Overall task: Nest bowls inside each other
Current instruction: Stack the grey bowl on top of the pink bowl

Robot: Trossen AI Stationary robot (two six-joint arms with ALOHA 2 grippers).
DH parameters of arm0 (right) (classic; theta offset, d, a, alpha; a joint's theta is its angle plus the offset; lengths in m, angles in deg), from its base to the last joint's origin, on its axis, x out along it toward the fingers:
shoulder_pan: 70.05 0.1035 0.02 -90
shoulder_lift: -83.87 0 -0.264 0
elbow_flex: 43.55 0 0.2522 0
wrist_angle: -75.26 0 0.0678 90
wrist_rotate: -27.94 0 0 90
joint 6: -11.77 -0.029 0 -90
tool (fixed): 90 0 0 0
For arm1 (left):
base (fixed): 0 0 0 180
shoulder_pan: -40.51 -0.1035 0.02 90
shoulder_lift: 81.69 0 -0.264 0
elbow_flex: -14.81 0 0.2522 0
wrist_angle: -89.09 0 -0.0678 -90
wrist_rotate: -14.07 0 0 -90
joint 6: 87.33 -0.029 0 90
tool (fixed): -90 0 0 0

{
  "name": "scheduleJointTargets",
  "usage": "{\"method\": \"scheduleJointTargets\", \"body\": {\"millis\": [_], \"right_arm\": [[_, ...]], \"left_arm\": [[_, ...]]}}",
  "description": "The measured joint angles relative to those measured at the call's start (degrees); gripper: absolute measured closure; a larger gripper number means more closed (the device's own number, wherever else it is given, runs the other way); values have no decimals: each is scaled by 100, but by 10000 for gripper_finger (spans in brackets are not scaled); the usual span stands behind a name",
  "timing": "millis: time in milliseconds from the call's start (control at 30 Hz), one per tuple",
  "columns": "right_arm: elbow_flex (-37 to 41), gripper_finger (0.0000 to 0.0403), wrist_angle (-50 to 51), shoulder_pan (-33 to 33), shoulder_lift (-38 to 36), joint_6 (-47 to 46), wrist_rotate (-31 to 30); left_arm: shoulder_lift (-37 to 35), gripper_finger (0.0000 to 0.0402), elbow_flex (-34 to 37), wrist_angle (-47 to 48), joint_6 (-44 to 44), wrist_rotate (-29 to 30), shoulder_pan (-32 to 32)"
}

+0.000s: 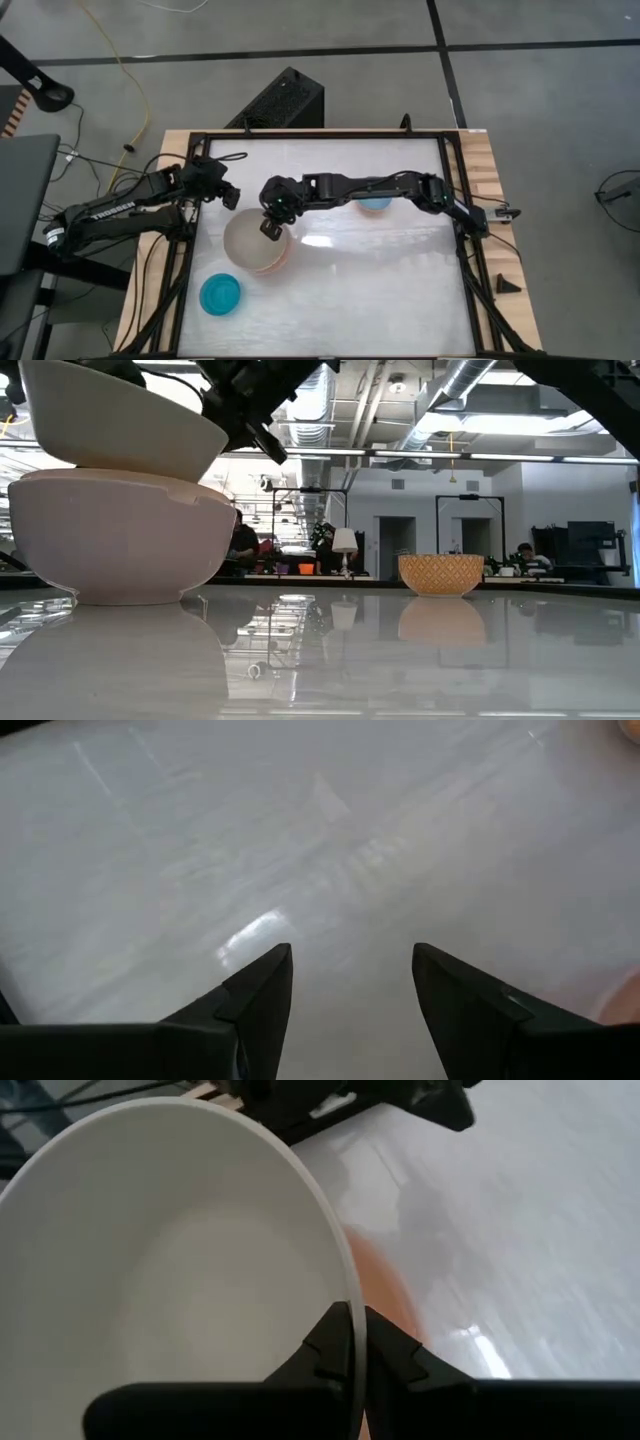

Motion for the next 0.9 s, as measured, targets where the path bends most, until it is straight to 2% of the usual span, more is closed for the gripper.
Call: {"method": "scheduleJointTargets", "body": {"millis": [600,900], "right_arm": [[827,365,-699,77,-2,-479,-172],[834,317,-692,49,0,-579,-305]], "left_arm": [[0,205,0,-89,-122,103,-2],[0,205,0,-82,-121,103,-2]]}}
